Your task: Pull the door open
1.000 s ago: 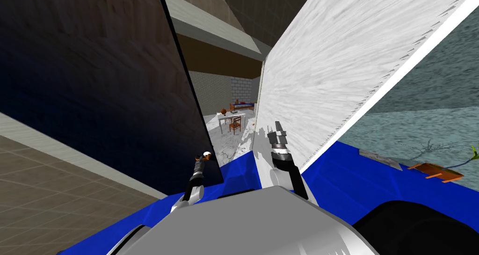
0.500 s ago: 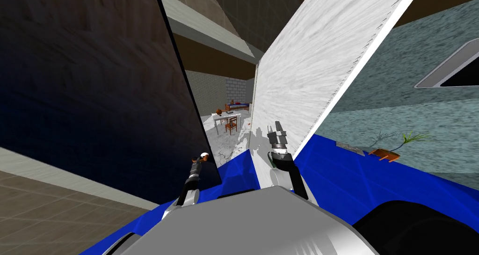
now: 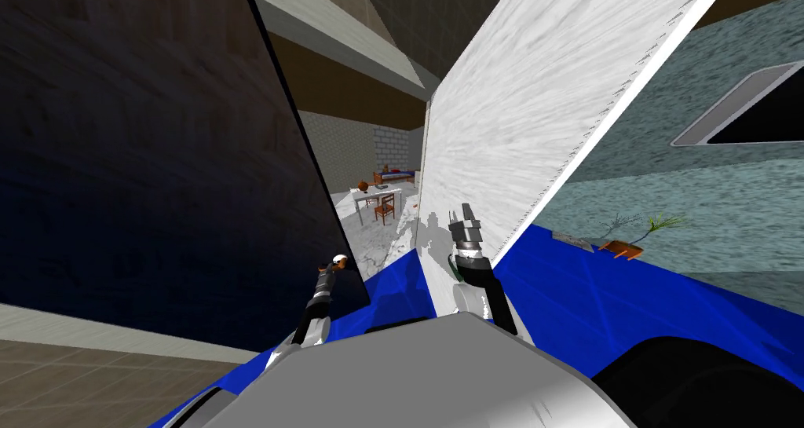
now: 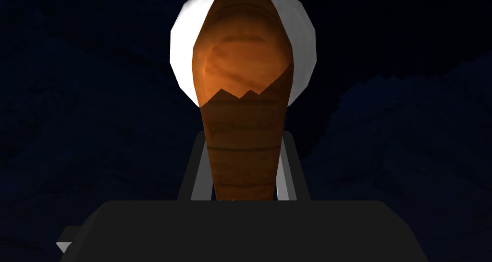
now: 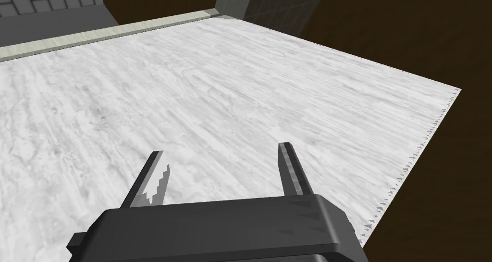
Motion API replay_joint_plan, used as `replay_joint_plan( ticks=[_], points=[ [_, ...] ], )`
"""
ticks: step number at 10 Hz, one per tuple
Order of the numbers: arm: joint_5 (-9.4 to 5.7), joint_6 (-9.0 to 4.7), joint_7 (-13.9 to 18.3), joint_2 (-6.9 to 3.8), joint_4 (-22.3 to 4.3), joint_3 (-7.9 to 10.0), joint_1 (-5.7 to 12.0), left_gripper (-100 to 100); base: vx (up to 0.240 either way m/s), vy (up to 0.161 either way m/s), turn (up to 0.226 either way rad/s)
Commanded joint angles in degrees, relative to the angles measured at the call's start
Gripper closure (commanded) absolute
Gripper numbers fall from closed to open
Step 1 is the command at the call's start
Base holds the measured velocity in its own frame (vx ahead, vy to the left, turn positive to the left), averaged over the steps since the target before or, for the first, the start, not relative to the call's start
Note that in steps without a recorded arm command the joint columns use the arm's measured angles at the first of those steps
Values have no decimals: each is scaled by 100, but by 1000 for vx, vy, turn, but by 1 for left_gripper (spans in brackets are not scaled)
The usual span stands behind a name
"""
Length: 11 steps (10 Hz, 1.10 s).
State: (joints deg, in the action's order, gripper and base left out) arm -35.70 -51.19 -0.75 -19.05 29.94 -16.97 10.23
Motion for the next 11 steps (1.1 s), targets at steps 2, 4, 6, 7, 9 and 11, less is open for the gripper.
replay_joint_plan(
  ticks=[2, 4, 6, 7, 9, 11],
  points=[
    [39, -162, 255, -106, -125, -158, -98, 100, -192, -21, -161],
    [54, -320, 524, -322, -132, -297, -244, 100, -168, -26, -194],
    [62, -401, 663, -434, -137, -369, -320, 100, -165, -8, -135],
    [74, -515, 858, -592, -143, -469, -428, 100, -147, 22, -206],
    [88, -652, 1094, -782, -150, -591, -558, 100, -170, 42, -186],
    [85, -748, 1163, -849, -214, -700, -572, 100, -107, 31, -63]
  ],
)
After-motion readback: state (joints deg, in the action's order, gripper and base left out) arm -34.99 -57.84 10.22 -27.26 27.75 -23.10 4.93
